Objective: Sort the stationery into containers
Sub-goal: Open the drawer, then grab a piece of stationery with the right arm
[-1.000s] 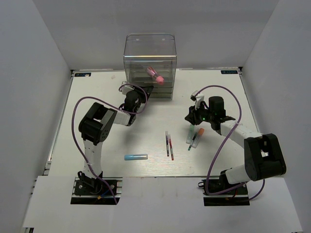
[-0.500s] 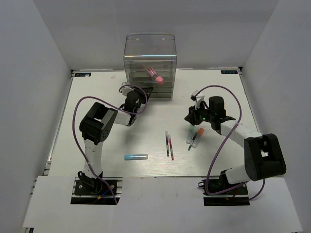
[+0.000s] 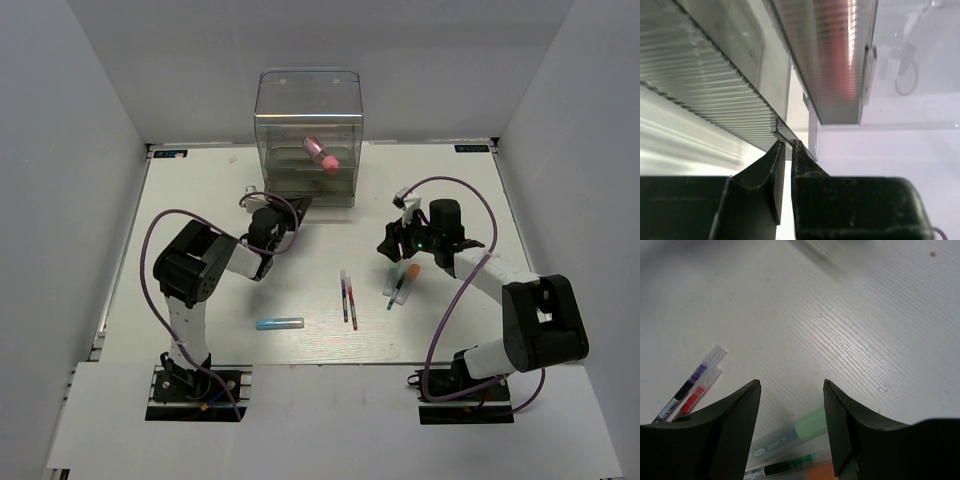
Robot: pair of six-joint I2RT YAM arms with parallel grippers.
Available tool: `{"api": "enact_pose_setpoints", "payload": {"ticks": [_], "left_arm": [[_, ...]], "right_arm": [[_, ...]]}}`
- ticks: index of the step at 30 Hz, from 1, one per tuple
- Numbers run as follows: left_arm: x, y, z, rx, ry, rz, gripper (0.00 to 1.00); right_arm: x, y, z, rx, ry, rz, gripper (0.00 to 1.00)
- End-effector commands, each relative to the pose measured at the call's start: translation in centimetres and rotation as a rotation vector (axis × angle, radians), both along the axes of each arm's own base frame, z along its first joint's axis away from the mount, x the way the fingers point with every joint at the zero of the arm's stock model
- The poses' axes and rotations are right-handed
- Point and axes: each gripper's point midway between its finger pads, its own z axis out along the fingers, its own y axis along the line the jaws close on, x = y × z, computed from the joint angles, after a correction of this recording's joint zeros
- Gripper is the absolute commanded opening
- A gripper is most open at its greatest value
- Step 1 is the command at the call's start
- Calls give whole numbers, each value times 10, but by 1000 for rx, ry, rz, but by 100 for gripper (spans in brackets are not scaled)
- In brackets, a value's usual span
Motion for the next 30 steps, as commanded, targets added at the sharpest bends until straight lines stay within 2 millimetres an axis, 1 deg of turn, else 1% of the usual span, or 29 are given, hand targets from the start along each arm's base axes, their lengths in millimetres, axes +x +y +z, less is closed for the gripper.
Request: {"api": "enact_pose_setpoints", "payload": {"ticks": [1, 2, 3, 5, 7, 8, 9, 10, 11, 12, 13, 14, 16, 17, 19, 21, 22, 23, 24, 25, 26, 27, 28, 29, 30], "left_arm": [[-18, -4, 9, 24, -9, -40, 0], [-21, -2, 9, 25, -8, -40, 0], [-27, -5, 3, 35, 11, -51, 0], [-28, -6, 2, 34, 11, -60, 0], [-28, -6, 4, 35, 13, -60, 12], [-27, -9, 3, 39, 24, -71, 28], [-28, -8, -1, 46, 37, -71, 37], [-26, -9, 5, 43, 32, -71, 43], [-27, -9, 8, 43, 32, -71, 47], [-27, -9, 8, 43, 32, -71, 52], [-28, -10, 10, 42, 32, -80, 53], [-30, -9, 13, 40, 28, -80, 55], [-35, -9, 16, 39, 29, -91, 60], [-38, -7, 13, 45, 41, -91, 60], [-47, -8, 24, 42, 42, -121, 61], [-58, -6, 17, 81, 88, -146, 61], [-66, -5, 27, 85, 79, -165, 63], [-74, -3, 18, 137, 112, -186, 63], [-78, 0, 21, 158, 114, -190, 65], [-85, 4, 30, 171, 108, -192, 66], [-91, 5, 31, 191, 118, -207, 67], [-97, 9, 27, 238, 124, -216, 67], [-107, 15, 15, 280, 188, -225, 70], [-112, 19, 15, 304, 199, -231, 70], [-119, 25, 21, 324, 189, -227, 70]], "right_arm": [[5, 2, 6, 15, 8, -2, 59], [5, 2, 6, 16, 9, -3, 59], [4, 2, 3, 14, 19, -5, 59], [4, 3, 4, 13, 17, -2, 59], [5, 2, 4, 11, 24, -5, 59], [3, 1, 2, 4, 32, -5, 59], [5, 2, 4, 3, 26, -3, 59], [3, 1, 0, -7, 39, -3, 59], [7, 1, 4, -9, 31, -8, 59], [7, -1, 0, -19, 40, -15, 59], [5, -2, -2, -30, 56, -16, 58], [9, -3, 0, -33, 49, -20, 58], [7, -5, -5, -56, 68, -29, 58], [10, -8, -5, -70, 63, -40, 58], [11, -13, -7, -95, 68, -58, 58], [14, -15, -7, -109, 65, -69, 58], [9, -19, -13, -135, 104, -79, 58], [9, -22, -16, -153, 120, -86, 56], [9, -23, -17, -161, 129, -89, 56], [5, -28, -22, -191, 150, -91, 56], [5, -29, -20, -198, 143, -92, 56], [5, -31, -21, -211, 142, -96, 56], [4, -34, -22, -225, 143, -93, 56], [0, -35, -23, -235, 153, -87, 55], [0, -37, -24, -241, 160, -91, 55]]}}
